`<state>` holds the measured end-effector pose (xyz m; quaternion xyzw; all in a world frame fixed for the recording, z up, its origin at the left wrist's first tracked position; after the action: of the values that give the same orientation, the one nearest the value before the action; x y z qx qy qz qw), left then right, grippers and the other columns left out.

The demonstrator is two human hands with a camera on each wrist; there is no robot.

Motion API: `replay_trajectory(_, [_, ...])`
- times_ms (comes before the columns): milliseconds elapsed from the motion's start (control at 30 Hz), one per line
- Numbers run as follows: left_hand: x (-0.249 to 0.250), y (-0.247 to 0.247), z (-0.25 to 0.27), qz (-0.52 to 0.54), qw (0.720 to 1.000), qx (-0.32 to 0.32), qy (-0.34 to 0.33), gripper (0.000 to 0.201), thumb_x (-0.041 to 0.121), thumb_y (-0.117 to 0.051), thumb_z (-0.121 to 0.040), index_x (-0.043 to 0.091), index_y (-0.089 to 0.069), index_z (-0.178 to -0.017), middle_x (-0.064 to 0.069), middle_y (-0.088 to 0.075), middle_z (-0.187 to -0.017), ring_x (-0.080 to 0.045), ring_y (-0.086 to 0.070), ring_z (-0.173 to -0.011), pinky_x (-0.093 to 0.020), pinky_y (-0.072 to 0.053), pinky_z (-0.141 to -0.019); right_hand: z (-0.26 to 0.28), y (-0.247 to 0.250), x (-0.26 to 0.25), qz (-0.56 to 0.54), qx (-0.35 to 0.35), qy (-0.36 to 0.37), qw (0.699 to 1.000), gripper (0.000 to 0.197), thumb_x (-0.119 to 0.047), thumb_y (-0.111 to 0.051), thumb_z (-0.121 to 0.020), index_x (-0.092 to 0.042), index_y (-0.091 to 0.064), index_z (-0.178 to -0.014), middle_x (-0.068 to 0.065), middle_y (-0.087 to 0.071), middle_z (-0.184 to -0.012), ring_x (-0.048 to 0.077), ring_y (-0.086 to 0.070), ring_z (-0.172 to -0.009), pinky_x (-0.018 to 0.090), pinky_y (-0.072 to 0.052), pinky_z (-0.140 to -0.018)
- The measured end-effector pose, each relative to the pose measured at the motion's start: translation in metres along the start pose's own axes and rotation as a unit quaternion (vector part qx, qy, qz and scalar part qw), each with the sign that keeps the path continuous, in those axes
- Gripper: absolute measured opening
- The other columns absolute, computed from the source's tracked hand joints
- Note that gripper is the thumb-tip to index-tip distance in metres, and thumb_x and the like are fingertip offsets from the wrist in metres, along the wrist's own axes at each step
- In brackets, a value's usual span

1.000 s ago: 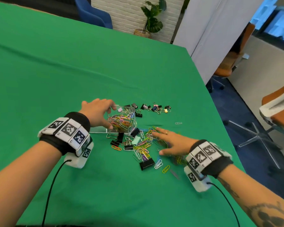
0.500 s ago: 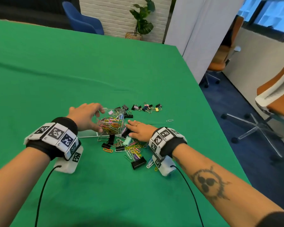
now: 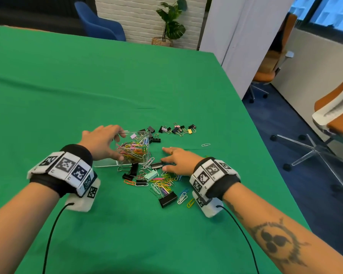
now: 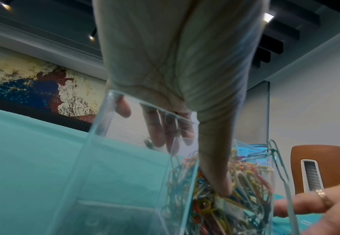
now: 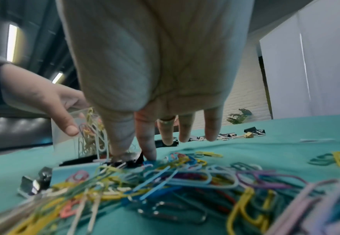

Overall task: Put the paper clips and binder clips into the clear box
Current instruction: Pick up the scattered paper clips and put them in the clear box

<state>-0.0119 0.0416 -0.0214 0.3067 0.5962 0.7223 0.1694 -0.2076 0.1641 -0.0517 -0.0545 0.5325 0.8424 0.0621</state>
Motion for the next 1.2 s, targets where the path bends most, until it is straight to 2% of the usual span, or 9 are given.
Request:
replay_trajectory(167, [-0.003, -0.001, -0.001, 0.007, 1.000, 0.006, -0.003, 0.066, 0.043, -0.077, -0.064, 0.027, -0.045, -0.119, 0.010, -0.052, -0.108, -0.015, -0.046, -0.110, -0.033, -0.025, -0.081, 0.003, 0.003, -0.006, -0.070, 0.104, -0.007, 0.992, 0.042, -0.039, -0.055, -0.088, -0.016, -0.056, -0.124, 0.005, -0.040, -0.143, 0.023, -0.046, -0.125, 0.039, -0.039, -0.105])
replay_trajectory(267, [-0.008, -0.002, -0.003, 0.016, 1.000, 0.000, -0.014, 0.066, 0.043, -0.078, -0.063, 0.027, -0.046, -0.118, 0.010, -0.052, -0.107, -0.015, -0.047, -0.109, -0.034, -0.029, -0.082, -0.006, 0.002, -0.019, -0.036, 0.084, 0.001, 0.996, 0.039, -0.031, -0.061, -0.086, -0.011, -0.057, -0.119, 0.008, -0.050, -0.125, 0.024, -0.052, -0.114, 0.031, -0.042, -0.088])
replay_trajectory(500, [-0.047, 0.015, 0.000, 0.019, 1.000, -0.006, 0.020, 0.066, 0.037, -0.083, -0.058, 0.029, -0.049, -0.113, 0.010, -0.055, -0.104, -0.016, -0.052, -0.106, -0.039, -0.037, -0.092, -0.012, 0.004, -0.009, -0.088, 0.076, -0.042, 0.992, 0.025, -0.027, -0.049, -0.093, -0.007, -0.050, -0.109, 0.007, -0.053, -0.099, 0.021, -0.054, -0.087, 0.029, -0.046, -0.076])
replay_trajectory(600, [-0.056, 0.010, 0.001, 0.047, 0.998, -0.024, 0.023, 0.065, 0.036, -0.084, -0.056, 0.028, -0.049, -0.111, 0.008, -0.057, -0.105, -0.017, -0.053, -0.103, -0.045, -0.040, -0.096, -0.027, 0.018, 0.005, -0.189, 0.133, -0.091, 0.969, 0.014, -0.025, -0.049, -0.093, -0.011, -0.047, -0.091, 0.001, -0.048, -0.081, 0.018, -0.047, -0.078, 0.028, -0.045, -0.072])
replay_trajectory(700, [-0.057, 0.008, 0.002, 0.043, 0.999, -0.015, 0.018, 0.065, 0.037, -0.084, -0.057, 0.028, -0.050, -0.111, 0.008, -0.057, -0.105, -0.017, -0.052, -0.104, -0.044, -0.040, -0.094, -0.048, 0.035, 0.016, -0.286, 0.181, -0.161, 0.927, 0.030, -0.019, -0.062, -0.085, -0.017, -0.039, -0.066, -0.002, -0.046, -0.070, 0.016, -0.045, -0.072, 0.023, -0.043, -0.064])
replay_trajectory(833, [-0.056, 0.007, 0.004, 0.035, 0.999, 0.003, 0.012, 0.066, 0.040, -0.083, -0.057, 0.028, -0.050, -0.113, 0.009, -0.057, -0.107, -0.016, -0.052, -0.106, -0.040, -0.039, -0.093, -0.066, 0.045, 0.022, -0.399, 0.243, -0.220, 0.856, 0.032, -0.027, -0.067, -0.082, -0.015, -0.042, -0.065, 0.012, -0.065, -0.087, 0.021, -0.062, -0.077, 0.039, -0.054, -0.081])
replay_trajectory(933, [-0.055, 0.007, 0.004, 0.036, 0.999, 0.003, 0.012, 0.066, 0.040, -0.082, -0.059, 0.028, -0.049, -0.114, 0.011, -0.055, -0.104, -0.016, -0.051, -0.105, -0.037, -0.037, -0.091, -0.059, 0.044, 0.010, -0.245, 0.250, -0.205, 0.914, 0.031, -0.038, -0.059, -0.086, -0.009, -0.051, -0.094, 0.008, -0.056, -0.097, 0.024, -0.060, -0.091, 0.037, -0.051, -0.078])
replay_trajectory(1033, [-0.053, 0.007, 0.005, 0.038, 0.999, 0.003, 0.013, 0.066, 0.040, -0.081, -0.059, 0.028, -0.049, -0.115, 0.011, -0.054, -0.104, -0.016, -0.050, -0.106, -0.037, -0.035, -0.090, -0.050, 0.033, -0.014, -0.043, 0.243, -0.123, 0.961, 0.026, -0.028, -0.054, -0.090, -0.011, -0.054, -0.111, 0.007, -0.058, -0.112, 0.024, -0.060, -0.098, 0.036, -0.052, -0.083])
replay_trajectory(1200, [-0.050, 0.008, 0.008, 0.034, 0.999, 0.009, 0.017, 0.066, 0.040, -0.081, -0.060, 0.027, -0.048, -0.116, 0.009, -0.055, -0.107, -0.016, -0.050, -0.107, -0.036, -0.033, -0.088, -0.050, 0.017, -0.038, -0.033, 0.053, 0.020, 0.998, 0.039, -0.027, -0.053, -0.091, -0.013, -0.052, -0.128, 0.006, -0.041, -0.143, 0.025, -0.046, -0.126, 0.041, -0.042, -0.105])
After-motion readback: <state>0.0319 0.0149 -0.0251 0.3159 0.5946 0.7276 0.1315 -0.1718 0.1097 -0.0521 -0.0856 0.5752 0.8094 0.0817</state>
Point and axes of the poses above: each hand's wrist, its own z-axis away from the middle knuckle, its own y-axis out of the back of the hand, x = y × z, the point moved 1 cm from there along -z, towards the middle knuckle
